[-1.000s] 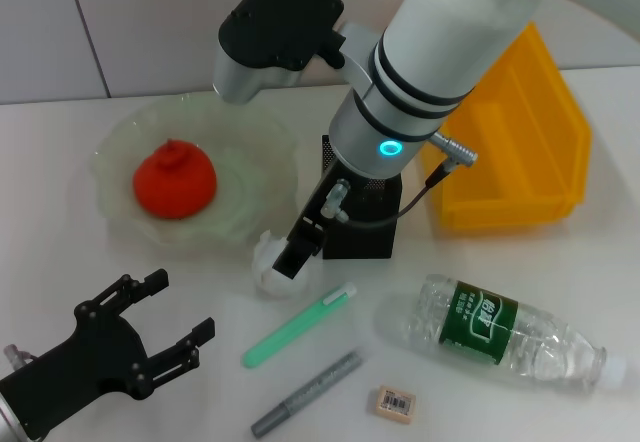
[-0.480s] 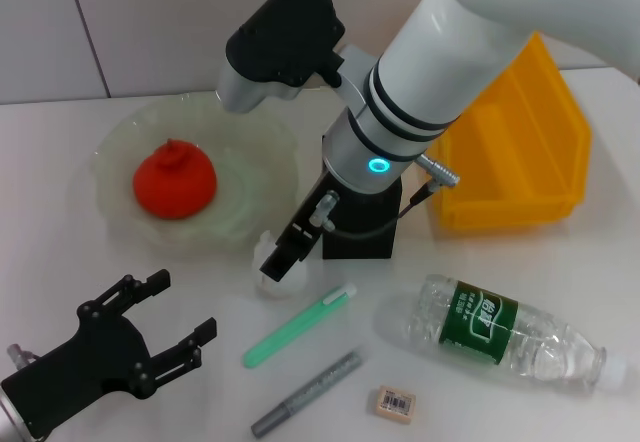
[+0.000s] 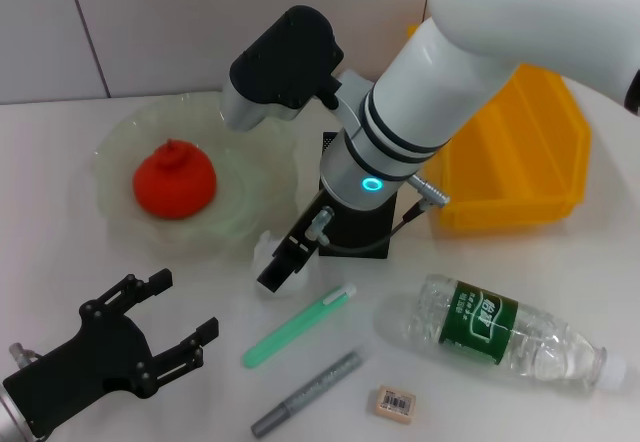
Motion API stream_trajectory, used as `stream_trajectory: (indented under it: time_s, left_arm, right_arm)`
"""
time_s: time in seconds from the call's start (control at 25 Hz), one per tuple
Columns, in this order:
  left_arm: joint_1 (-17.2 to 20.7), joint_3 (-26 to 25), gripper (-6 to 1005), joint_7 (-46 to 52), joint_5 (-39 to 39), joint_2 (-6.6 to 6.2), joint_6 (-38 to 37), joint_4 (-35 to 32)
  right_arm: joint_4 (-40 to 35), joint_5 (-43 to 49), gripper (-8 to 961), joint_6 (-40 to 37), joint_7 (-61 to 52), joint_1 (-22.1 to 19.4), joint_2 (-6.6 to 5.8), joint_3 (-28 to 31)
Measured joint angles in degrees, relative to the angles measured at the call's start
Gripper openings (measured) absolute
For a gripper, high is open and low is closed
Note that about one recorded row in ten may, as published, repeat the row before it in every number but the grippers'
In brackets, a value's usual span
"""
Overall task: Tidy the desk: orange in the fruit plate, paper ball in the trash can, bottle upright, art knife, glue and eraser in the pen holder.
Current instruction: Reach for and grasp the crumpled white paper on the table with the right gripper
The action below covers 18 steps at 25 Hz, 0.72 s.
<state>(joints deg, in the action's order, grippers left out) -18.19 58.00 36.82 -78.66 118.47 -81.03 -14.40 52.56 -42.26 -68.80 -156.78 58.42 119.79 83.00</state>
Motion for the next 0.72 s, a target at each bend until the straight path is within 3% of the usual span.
stream_trajectory:
  time_s: [0.72]
  left_arm:
    - [0.0,0.1,829,0.0,0.0,0.1,-0.1,0.1]
  right_arm:
    - [-6.0,-3.2,787,6.4,0.2,2.4,0.08,-6.0]
